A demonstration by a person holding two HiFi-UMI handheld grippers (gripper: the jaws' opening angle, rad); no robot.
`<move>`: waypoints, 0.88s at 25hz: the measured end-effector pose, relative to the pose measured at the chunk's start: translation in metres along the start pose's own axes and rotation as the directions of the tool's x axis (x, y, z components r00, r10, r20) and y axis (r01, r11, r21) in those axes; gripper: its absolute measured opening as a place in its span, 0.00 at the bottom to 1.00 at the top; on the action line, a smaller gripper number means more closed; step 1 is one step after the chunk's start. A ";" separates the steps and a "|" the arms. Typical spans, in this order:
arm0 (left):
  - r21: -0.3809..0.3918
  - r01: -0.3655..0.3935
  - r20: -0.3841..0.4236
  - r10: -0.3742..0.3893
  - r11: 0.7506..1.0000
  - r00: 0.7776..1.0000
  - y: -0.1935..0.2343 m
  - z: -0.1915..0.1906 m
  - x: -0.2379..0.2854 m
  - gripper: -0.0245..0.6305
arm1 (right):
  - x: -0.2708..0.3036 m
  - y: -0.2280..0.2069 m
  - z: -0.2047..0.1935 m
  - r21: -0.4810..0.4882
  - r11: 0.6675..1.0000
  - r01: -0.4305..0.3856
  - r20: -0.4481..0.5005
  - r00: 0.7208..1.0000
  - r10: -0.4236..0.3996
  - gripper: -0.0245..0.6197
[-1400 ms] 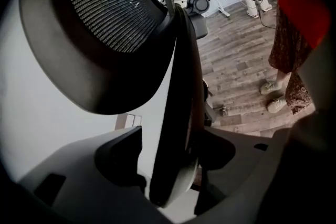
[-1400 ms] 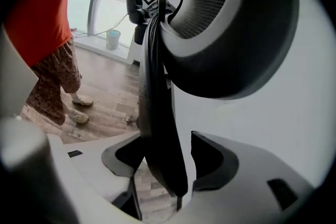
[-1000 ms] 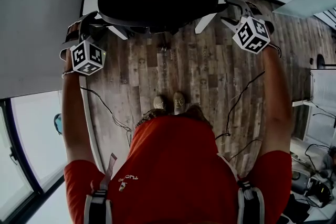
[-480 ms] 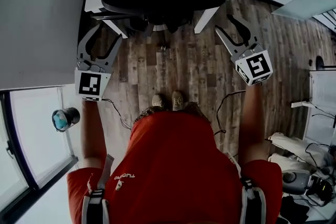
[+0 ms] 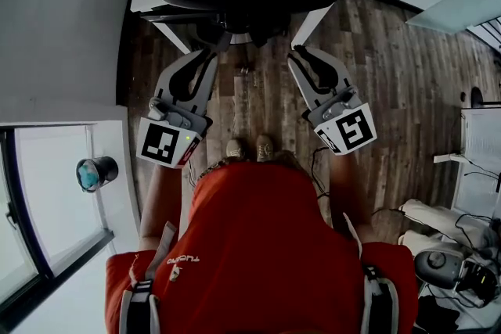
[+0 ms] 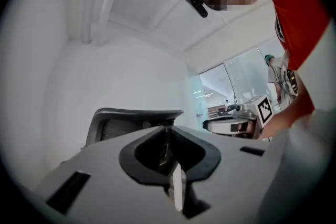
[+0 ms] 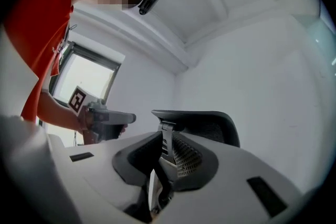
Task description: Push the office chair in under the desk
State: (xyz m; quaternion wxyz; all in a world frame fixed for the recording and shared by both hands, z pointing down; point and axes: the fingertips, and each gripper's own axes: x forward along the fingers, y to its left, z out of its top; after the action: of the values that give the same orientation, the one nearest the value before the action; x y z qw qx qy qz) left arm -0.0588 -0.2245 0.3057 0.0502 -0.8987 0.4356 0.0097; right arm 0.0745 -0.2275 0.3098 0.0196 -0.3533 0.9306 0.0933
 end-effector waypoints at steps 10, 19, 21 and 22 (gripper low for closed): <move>-0.037 0.044 0.028 -0.043 0.998 0.999 -0.022 0.003 0.000 0.05 | 0.011 0.045 0.007 0.134 0.990 -0.051 0.092 0.995 0.039 0.08; -0.049 0.060 0.009 -0.060 0.997 0.998 -0.024 -0.001 -0.002 0.05 | 0.011 0.049 0.006 0.133 0.990 -0.046 0.080 0.996 0.036 0.08; -0.053 0.064 0.023 -0.063 0.997 0.998 -0.024 0.001 -0.002 0.05 | 0.012 0.050 0.005 0.129 0.990 -0.049 0.075 0.996 0.040 0.08; -0.055 0.064 0.027 -0.063 0.996 0.998 -0.024 0.001 -0.002 0.05 | 0.012 0.051 0.005 0.127 0.991 -0.051 0.073 0.996 0.042 0.08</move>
State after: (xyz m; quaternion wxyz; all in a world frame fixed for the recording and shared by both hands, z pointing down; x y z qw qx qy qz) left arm -0.0412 -0.2078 0.3065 0.0310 -0.9129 0.4057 0.0314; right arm 0.0316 -0.1972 0.3117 0.0728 -0.3260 0.9414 0.0459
